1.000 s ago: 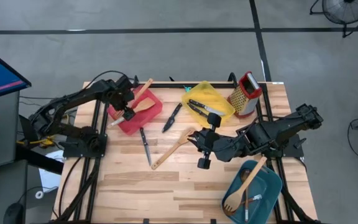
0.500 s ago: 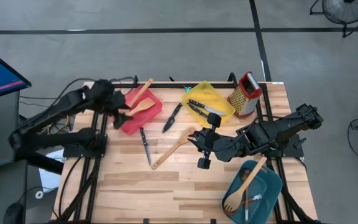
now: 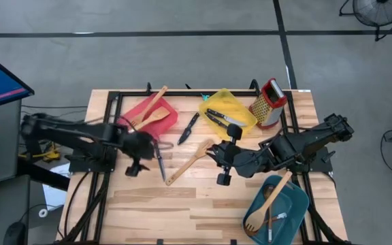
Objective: Pick & Place Kitchen Items
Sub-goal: Put the bottom black knife into the yellow bin
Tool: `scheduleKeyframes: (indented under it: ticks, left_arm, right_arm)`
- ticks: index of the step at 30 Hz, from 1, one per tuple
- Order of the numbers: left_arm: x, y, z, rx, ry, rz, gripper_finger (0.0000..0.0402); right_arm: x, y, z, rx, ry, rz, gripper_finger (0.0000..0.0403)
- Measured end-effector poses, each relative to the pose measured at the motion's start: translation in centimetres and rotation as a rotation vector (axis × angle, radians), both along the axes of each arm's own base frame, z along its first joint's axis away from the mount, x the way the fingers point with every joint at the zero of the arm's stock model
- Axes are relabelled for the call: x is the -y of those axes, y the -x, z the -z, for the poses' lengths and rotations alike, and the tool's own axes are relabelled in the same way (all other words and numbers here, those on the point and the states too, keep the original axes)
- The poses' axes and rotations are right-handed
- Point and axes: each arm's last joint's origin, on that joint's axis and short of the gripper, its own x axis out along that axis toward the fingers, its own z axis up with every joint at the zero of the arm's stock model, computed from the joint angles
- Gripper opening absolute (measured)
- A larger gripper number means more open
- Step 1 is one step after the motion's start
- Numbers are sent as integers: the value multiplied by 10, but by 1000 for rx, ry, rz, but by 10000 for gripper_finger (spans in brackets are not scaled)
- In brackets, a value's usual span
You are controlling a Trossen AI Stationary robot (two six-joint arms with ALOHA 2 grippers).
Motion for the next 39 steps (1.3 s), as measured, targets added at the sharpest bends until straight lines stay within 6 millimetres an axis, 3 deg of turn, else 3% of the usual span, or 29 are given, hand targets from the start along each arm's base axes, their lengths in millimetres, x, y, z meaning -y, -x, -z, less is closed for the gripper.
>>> scheduleKeyframes:
  ticks: [5,14,26,35,39]
  left_arm:
    - [9,-17,29,-132,-149,84,260]
    - [-1,-41,60,-198,-322,243,260]
    - [-30,-49,80,-268,-314,289,260]
    - [-29,-54,97,-337,-351,371,258]
    - [-30,-54,100,-352,-356,374,231]
  right_arm:
    - [0,0,0,-1,-2,-3,56]
    - [0,0,0,-5,-4,-8,56]
    - [-2,0,1,-17,-26,-43,56]
    - [-2,0,1,-17,-27,-44,56]
    - [-2,0,1,-17,-27,-44,56]
